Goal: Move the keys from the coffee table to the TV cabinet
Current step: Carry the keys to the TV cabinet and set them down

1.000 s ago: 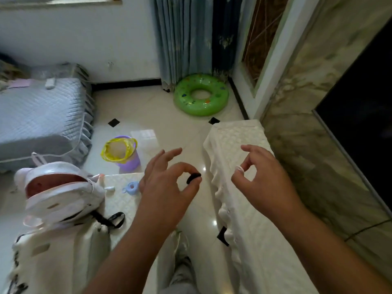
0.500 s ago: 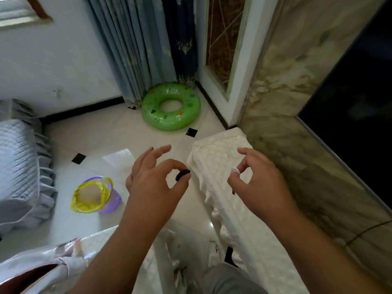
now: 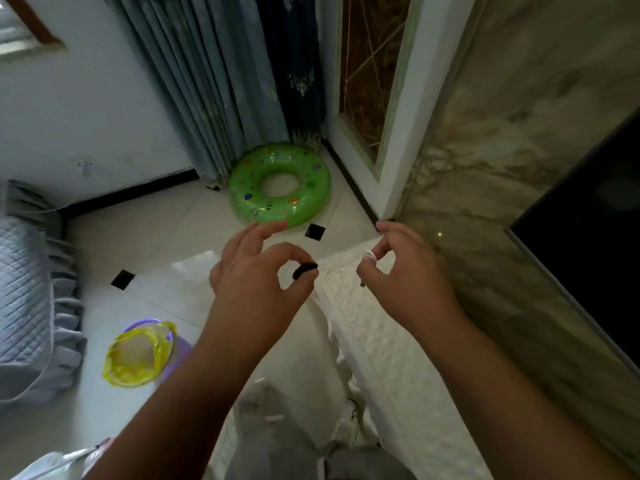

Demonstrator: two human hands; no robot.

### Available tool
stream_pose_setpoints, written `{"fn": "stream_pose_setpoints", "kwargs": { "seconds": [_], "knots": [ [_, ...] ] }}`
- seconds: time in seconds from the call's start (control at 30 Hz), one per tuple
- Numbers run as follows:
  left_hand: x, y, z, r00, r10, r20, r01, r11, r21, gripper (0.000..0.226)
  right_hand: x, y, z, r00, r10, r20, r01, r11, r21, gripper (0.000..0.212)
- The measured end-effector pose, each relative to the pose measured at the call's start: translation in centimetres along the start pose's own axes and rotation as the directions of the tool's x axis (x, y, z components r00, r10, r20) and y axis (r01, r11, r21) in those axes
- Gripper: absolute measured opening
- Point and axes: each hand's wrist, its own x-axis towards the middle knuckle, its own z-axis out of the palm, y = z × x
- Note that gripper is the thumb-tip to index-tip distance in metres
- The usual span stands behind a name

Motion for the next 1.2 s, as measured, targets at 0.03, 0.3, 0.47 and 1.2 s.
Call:
{"fn": "stream_pose_setpoints", "kwargs": {
  "seconds": [0.03, 0.3, 0.47, 1.2],
  "knots": [
    [0.9, 0.1, 0.1, 1.000, 0.006, -0.001, -0.006, 1.000, -0.001, 0.010, 0.8, 0.0, -0.1, 1.000, 0.000, -0.005, 0.000, 1.000, 0.000, 0.014],
    [10.2, 2.8, 2.6, 0.983, 0.165, 0.076, -0.160, 0.985, -0.066, 0.014, 6.1, 1.5, -3.0, 0.990, 0.071, -0.120, -0.078, 0.996, -0.051, 0.015],
    [17.6, 5.2, 5.5, 0.908, 0.384, 0.166, -0.370, 0.922, -0.110, 0.013, 9.3, 3.0, -4.1, 0.938, 0.160, -0.306, -0.183, 0.982, -0.046, 0.022],
    [30.5, 6.1, 20.5, 0.487, 0.697, 0.526, -0.648, 0.692, -0.318, 0.009, 9.9, 10.5, 4.9, 0.456, 0.731, -0.508, -0.749, 0.623, 0.223, 0.014]
  ]
}}
